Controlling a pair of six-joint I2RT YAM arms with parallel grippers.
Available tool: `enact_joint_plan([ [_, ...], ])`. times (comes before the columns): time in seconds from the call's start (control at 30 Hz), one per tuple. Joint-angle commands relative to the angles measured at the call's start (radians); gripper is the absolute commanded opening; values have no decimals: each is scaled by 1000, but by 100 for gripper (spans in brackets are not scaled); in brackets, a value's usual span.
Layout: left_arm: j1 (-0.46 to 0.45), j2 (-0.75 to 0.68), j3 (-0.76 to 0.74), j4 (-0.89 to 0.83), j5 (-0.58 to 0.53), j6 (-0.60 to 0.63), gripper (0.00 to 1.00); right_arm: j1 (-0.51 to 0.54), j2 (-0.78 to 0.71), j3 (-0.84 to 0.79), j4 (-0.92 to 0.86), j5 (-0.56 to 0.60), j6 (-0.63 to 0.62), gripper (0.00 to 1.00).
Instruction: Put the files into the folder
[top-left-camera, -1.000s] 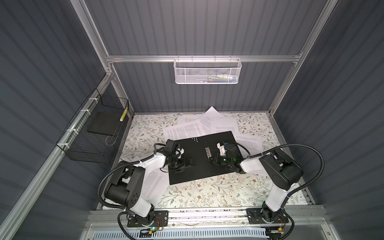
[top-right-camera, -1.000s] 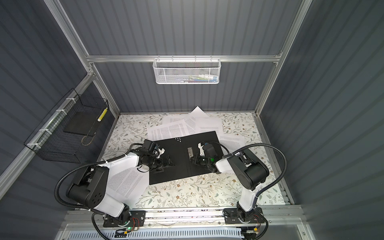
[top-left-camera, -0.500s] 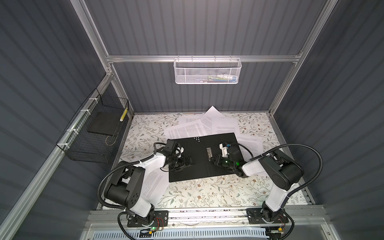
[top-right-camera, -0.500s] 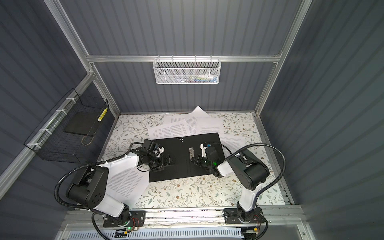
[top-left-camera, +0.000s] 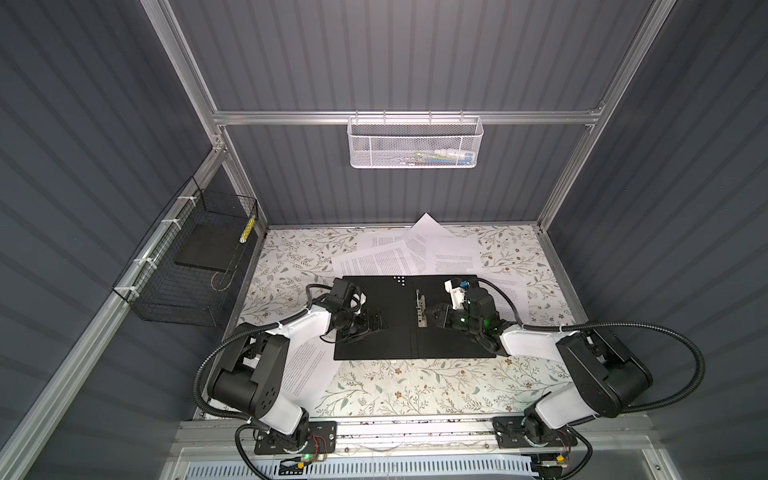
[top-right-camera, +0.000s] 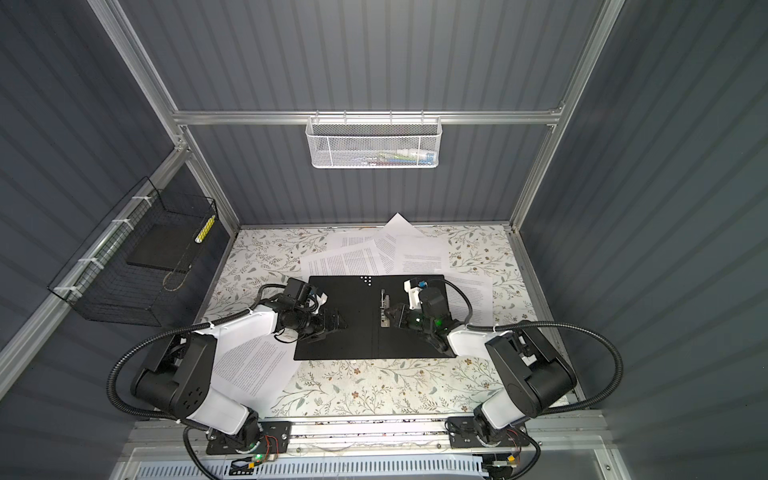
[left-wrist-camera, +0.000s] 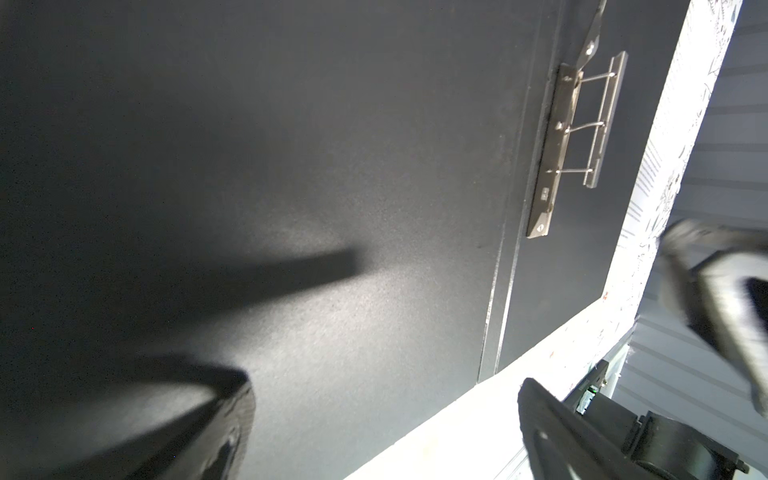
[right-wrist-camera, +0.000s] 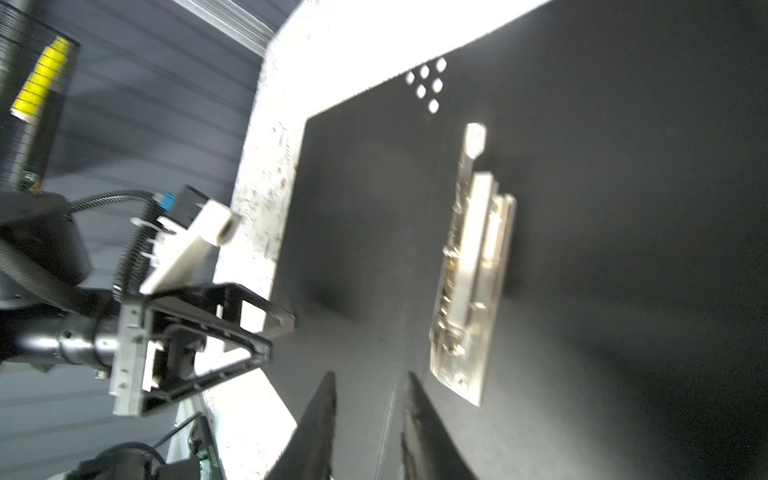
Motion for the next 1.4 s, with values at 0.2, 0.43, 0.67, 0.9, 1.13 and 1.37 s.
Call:
enact_joint_plan([
  [0.2, 10, 30, -20, -114, 0, 11, 100, 35, 10, -39, -38, 15, -2, 34],
  [0.43, 10, -210, 138, -287, -175, -17, 100, 51, -35, -8, -109, 36, -48, 56],
  [0.67, 63, -431, 75, -599, -639, -247, 100, 62, -100, -7, -158, 69, -76, 75],
  [0.9, 300, -516, -111, -551, -495, -290, 100, 107, -118, 38, -207, 102, -115, 99],
  [1.13, 346, -427, -182, -378, -483, -310, 100, 133, -106, 71, -185, 46, -108, 99],
  [1.37, 350, -263, -153, -204, -554, -343, 100, 135, -98, 89, -128, -16, -55, 99],
])
